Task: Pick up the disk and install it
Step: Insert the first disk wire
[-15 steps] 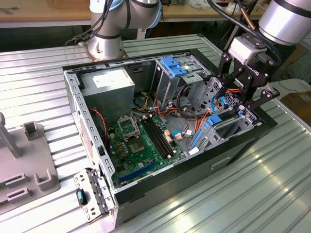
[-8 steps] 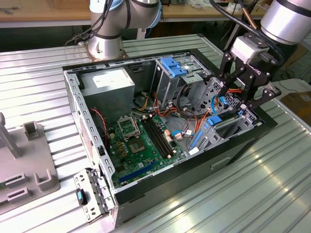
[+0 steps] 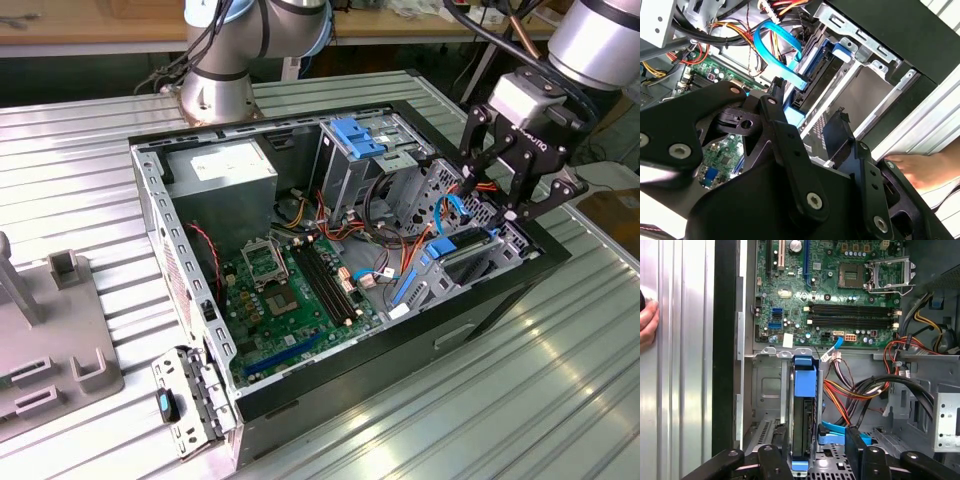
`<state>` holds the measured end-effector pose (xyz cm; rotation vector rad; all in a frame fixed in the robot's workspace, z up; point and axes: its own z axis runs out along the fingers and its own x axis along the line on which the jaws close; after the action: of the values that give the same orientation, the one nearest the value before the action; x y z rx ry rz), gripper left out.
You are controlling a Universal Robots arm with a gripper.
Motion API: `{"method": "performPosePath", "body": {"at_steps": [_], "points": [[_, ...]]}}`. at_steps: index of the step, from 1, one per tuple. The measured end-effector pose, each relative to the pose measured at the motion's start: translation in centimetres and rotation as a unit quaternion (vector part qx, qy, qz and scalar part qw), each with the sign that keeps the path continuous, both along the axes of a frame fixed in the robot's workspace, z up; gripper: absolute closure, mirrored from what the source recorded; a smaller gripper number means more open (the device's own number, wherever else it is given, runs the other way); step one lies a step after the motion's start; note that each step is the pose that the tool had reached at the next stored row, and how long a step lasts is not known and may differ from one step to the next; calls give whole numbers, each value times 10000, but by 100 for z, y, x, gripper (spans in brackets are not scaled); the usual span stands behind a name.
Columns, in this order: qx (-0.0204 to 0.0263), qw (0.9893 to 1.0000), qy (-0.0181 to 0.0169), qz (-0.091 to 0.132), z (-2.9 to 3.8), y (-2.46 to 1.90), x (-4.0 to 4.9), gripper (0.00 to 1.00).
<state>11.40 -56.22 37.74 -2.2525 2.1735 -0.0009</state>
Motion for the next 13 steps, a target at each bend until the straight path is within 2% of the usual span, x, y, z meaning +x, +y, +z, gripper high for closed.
{"method": "performPosePath", "body": {"at_steps": [12,13], "points": [[0,9999,0,154,-2,20,21,42],[0,9997,0,231,-2,24,33,42]]}}
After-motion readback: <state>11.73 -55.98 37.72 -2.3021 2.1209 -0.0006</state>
